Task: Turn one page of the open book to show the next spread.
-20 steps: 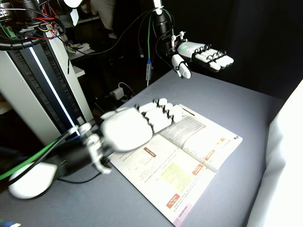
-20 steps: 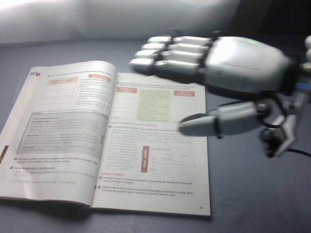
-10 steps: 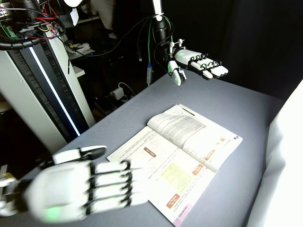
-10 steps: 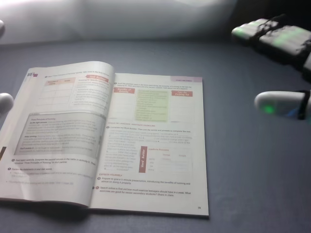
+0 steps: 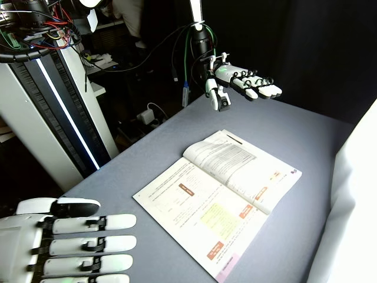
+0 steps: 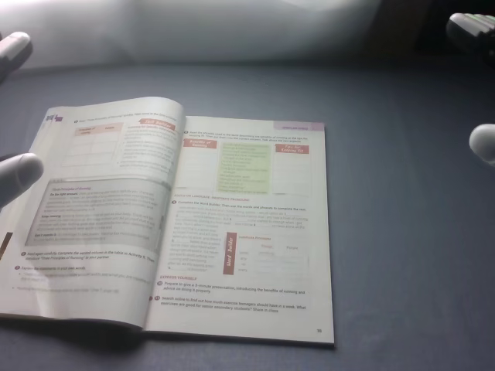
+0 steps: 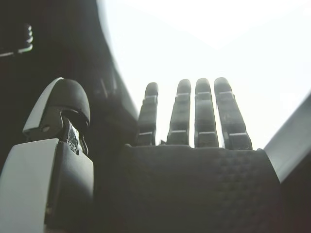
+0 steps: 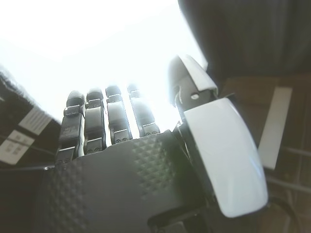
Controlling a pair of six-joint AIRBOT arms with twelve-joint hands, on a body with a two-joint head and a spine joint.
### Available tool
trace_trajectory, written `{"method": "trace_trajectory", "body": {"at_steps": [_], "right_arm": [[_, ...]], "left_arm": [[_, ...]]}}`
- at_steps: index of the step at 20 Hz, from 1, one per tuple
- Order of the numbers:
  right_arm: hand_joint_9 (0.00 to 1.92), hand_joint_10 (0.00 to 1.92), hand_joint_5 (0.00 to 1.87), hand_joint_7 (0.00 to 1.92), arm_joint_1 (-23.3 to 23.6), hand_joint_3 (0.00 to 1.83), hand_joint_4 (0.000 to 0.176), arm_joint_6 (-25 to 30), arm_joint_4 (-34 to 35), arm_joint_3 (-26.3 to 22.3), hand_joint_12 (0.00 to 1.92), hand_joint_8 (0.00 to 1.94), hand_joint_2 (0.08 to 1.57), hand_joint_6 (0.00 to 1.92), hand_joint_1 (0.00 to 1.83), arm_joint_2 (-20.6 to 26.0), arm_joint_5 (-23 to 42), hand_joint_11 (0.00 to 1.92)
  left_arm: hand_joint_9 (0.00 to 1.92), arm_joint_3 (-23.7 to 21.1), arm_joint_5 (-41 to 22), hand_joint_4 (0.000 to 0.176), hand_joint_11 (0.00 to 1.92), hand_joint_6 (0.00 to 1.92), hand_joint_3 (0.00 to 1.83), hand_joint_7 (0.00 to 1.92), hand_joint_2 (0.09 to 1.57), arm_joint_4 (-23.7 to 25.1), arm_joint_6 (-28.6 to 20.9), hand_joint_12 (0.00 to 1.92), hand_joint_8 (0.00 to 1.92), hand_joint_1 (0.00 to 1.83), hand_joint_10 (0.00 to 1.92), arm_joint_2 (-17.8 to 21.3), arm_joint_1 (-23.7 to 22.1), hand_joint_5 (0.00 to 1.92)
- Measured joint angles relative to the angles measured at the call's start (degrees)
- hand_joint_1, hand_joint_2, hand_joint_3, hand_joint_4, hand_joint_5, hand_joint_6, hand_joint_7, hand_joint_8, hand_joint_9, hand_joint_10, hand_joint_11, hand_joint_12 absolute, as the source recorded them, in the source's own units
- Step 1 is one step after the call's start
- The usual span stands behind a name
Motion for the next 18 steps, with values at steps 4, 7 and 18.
{"method": "trace_trajectory", "body": {"at_steps": [4, 7, 18], "right_arm": [[0.0, 0.0, 0.0, 0.0, -2.49, 0.0, 0.0, 1.16, 1.57, -0.94, 0.0, 0.0, 1.3, 0.0, 0.11, 0.48, 5.57, 0.0], [0.0, 0.0, 0.0, 0.0, -2.97, 0.0, 0.0, 1.4, 2.14, -1.66, 0.0, 0.0, 1.3, 0.0, 0.17, 1.44, 9.73, 0.0], [0.0, 0.0, 0.0, 0.0, -3.54, 0.0, 0.0, 2.43, 2.29, -2.21, 0.0, 0.0, 1.34, 0.0, 0.24, 3.21, 14.69, 0.0]], "left_arm": [[0.0, 0.07, -0.09, 0.168, 0.0, 0.0, 0.0, 0.0, 1.24, 1.38, -0.46, 0.0, 0.0, 0.07, 0.0, -0.5, -0.79, 0.0], [0.0, 0.07, -0.11, 0.172, 0.0, 0.0, 0.0, 0.0, 1.21, 1.2, -0.57, 0.0, 0.0, 0.05, 0.0, -0.5, -0.85, 0.0], [0.0, -0.07, -0.15, 0.176, 0.0, 0.0, 0.0, 0.0, 1.26, 2.78, -0.87, 0.0, 0.0, 0.12, 0.0, -0.42, -1.68, 0.0]]}}
